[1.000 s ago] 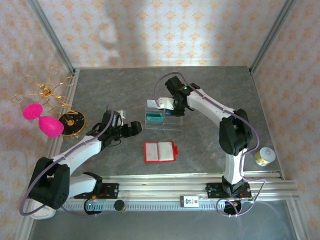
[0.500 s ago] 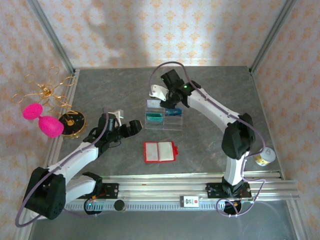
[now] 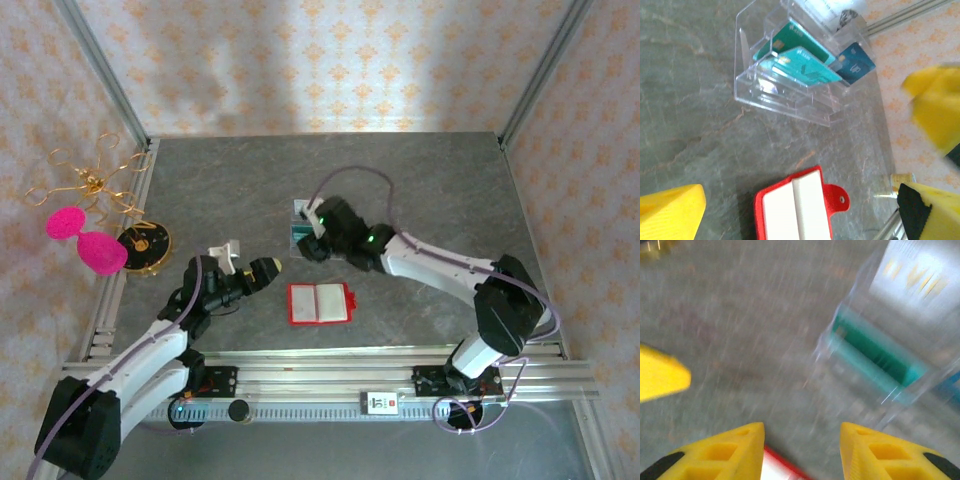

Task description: Take the credit cards out of the card holder

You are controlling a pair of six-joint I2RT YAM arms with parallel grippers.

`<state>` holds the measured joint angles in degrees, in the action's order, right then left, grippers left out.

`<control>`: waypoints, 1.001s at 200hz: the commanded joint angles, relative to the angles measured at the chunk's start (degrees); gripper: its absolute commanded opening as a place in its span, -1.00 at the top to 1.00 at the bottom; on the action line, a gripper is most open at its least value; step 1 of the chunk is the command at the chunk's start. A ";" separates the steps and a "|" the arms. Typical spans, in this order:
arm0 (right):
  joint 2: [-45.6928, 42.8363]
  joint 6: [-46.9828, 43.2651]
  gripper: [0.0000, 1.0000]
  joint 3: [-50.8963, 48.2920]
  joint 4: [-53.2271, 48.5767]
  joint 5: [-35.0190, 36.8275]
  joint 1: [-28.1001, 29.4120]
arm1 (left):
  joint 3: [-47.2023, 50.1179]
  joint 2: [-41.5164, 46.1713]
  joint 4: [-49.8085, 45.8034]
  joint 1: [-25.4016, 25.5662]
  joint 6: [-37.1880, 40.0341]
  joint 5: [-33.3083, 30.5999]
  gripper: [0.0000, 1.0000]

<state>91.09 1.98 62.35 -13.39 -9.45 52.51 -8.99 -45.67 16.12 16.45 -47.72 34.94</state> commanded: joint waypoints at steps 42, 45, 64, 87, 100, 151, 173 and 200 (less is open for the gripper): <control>6.55 13.88 0.20 -4.57 -0.75 10.85 13.01 | 2.09 7.07 -1.81 -0.54 -1.26 -1.04 -0.75; 6.94 14.06 0.19 -4.41 -0.96 11.50 13.35 | 2.01 7.15 -2.04 -0.56 -1.19 -1.09 -0.74; 9.59 13.91 0.14 -3.22 -1.85 13.85 15.33 | 1.78 7.09 -2.60 -0.54 -0.86 -0.95 -0.69; 13.58 13.54 0.12 -0.95 -4.83 17.12 16.83 | 1.70 6.19 -2.26 -0.57 -0.51 -0.30 -0.68; 15.68 13.07 0.12 -0.01 -6.42 18.23 17.66 | 1.55 5.65 -2.06 -0.55 -0.20 0.26 -0.62; 15.98 15.34 1.00 -1.20 -3.78 17.61 18.24 | 2.38 4.70 -1.34 -0.38 0.36 1.14 -0.25; 12.53 17.79 1.00 -3.02 2.08 17.31 17.98 | 2.40 2.63 -0.09 1.05 0.26 1.47 -0.05; 7.91 21.25 1.00 -6.44 10.02 17.10 17.79 | 1.96 -0.34 1.31 5.20 0.26 -0.52 0.33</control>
<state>103.50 18.96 58.50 -11.70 7.68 70.35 -6.24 -44.25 14.76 18.59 -47.94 35.53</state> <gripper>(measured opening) 0.041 0.402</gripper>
